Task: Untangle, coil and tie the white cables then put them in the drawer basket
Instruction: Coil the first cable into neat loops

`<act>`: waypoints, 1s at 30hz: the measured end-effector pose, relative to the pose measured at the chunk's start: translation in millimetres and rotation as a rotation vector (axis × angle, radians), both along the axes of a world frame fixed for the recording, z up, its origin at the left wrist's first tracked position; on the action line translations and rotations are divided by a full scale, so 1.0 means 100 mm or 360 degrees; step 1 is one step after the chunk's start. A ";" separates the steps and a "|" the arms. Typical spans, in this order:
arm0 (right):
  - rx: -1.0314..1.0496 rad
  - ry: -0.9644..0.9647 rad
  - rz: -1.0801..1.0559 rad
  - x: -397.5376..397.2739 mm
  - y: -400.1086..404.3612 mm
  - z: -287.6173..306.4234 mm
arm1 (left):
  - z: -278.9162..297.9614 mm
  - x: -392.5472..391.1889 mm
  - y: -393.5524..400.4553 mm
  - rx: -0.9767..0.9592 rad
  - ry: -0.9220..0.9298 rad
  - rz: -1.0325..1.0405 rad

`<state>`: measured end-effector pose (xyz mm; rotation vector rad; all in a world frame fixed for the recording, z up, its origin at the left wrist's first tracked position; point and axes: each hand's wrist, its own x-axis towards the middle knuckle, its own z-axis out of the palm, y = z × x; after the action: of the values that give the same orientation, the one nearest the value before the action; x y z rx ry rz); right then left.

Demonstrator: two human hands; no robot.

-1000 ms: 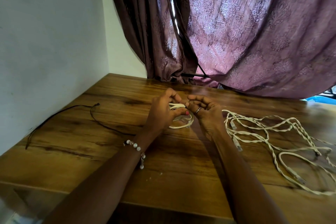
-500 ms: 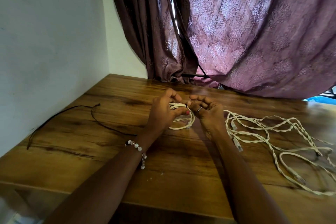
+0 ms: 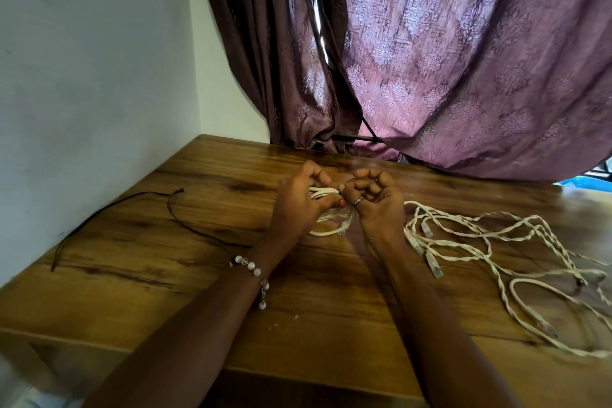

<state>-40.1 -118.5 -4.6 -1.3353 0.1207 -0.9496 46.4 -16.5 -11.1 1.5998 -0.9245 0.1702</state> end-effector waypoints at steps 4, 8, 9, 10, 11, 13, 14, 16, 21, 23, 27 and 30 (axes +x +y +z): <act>0.0026 -0.0008 0.0019 0.01 0.00 -0.01 | -0.02 0.01 0.00 -0.0006 -0.0002 0.0007; 0.0003 0.0120 0.0039 0.00 -0.08 -0.03 | 0.00 0.01 0.01 0.0000 -0.0016 0.0012; 0.0005 0.0163 0.0059 -0.01 -0.11 -0.04 | 0.00 0.01 0.01 0.0006 -0.0024 0.0002; 0.0014 0.0195 0.0084 -0.02 -0.13 -0.04 | 0.00 0.01 0.00 0.0018 -0.0032 -0.0003; 0.0020 0.0227 0.0104 -0.02 -0.16 -0.04 | 0.01 0.01 0.00 0.0026 -0.0036 -0.0004; 0.0001 0.0283 0.0126 -0.03 -0.21 -0.04 | 0.01 0.01 0.01 0.0024 -0.0019 -0.0019; -0.0011 0.0302 0.0132 -0.03 -0.23 -0.03 | 0.01 0.01 0.01 0.0020 -0.0009 -0.0028; -0.0013 0.0304 0.0154 -0.04 -0.24 -0.02 | 0.01 0.00 0.01 0.0021 -0.0002 -0.0044; -0.0054 0.0253 0.0161 -0.06 -0.21 0.00 | 0.01 -0.01 0.00 0.0019 -0.0010 -0.0060; -0.0121 0.0235 0.0135 -0.06 -0.22 0.00 | 0.00 -0.01 0.00 0.0008 -0.0026 -0.0053; -0.0153 0.0167 0.0121 -0.05 -0.22 -0.01 | 0.00 0.00 0.00 -0.0002 -0.0028 -0.0065; -0.0156 0.0139 0.0133 -0.04 -0.23 -0.02 | 0.00 -0.01 0.01 -0.0003 -0.0050 -0.0078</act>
<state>-44.1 -141.4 -6.5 -1.4616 0.0855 -0.8361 45.8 -15.7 -11.1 1.5754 -0.9865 0.1624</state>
